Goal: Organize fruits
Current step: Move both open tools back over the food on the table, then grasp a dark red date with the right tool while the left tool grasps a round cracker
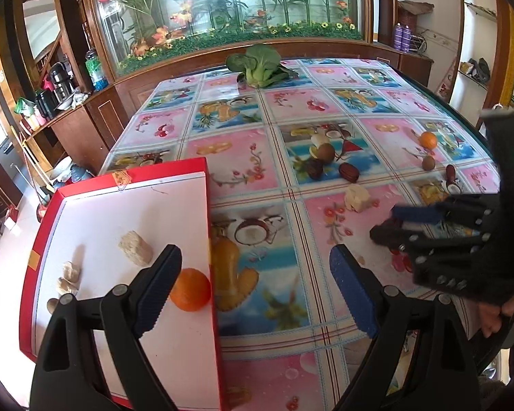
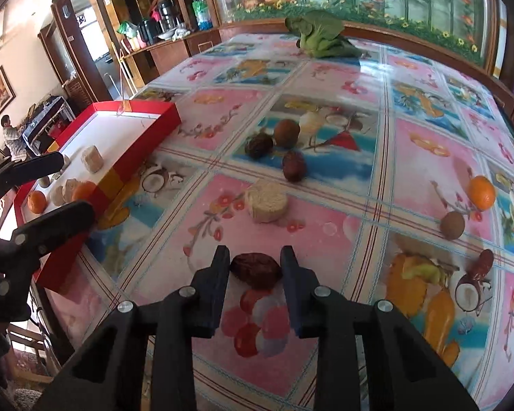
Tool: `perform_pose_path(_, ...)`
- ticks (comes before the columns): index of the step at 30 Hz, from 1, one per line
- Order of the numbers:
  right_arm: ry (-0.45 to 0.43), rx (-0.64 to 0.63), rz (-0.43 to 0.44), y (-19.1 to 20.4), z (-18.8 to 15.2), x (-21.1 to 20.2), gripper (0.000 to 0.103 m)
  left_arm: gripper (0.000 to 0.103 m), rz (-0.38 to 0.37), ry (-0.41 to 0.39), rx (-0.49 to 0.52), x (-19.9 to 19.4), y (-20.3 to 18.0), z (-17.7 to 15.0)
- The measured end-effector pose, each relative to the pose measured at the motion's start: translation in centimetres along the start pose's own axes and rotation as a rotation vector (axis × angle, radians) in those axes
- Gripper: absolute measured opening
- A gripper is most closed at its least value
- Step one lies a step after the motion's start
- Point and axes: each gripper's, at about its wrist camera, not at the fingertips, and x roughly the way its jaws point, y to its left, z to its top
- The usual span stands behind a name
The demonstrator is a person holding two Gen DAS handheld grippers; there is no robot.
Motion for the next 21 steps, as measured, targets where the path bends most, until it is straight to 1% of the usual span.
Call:
perform_pose_path(4, -0.002, 0.019, -0.009, -1.0, -0.4, -0.4, 0.029, 0.088, -0.010, 0.000, 0.019, 0.4, -0.5, 0.7)
perform_pose_path(9, -0.011, 0.093, -0.044, -4.5, -1.2, -1.7, 0.029, 0.088, -0.061, 0.002, 0.074, 1.5, -2.8, 2.2)
perform_pose_path(11, -0.017, 0.126, -0.052, -5.7, -1.6, -2.2, 0.029, 0.088, -0.096, 0.013, 0.089, 2.3, -3.8, 2.8)
perform_pose_path(12, -0.021, 0.144, -0.041, -6.4, -1.8, -2.4, 0.029, 0.088, -0.118, 0.022, 0.095, 3.0, -4.4, 3.1)
perform_pose_path(15, -0.029, 0.179, 0.001, -7.4, -2.1, -2.8, 0.029, 0.088, -0.141, 0.067, 0.115, 5.5, -5.9, 3.9)
perform_pose_path(17, -0.029, 0.179, 0.006, -7.4, -2.0, -2.8, 0.029, 0.088, -0.153, 0.104, 0.120, 7.1, -6.7, 4.2)
perform_pose_path(19, -0.028, 0.175, 0.007, -7.3, -2.0, -2.8, 0.029, 0.085, -0.161, 0.115, 0.121, 7.9, -7.2, 4.2)
perform_pose_path(20, -0.028, 0.175, 0.011, -7.3, -2.0, -2.8, 0.029, 0.080, -0.171, 0.119, 0.125, 8.3, -7.5, 4.3)
perform_pose_path(21, -0.028, 0.177, 0.017, -7.4, -2.0, -2.8, 0.029, 0.070, -0.176, 0.125, 0.124, 8.5, -7.6, 4.3)
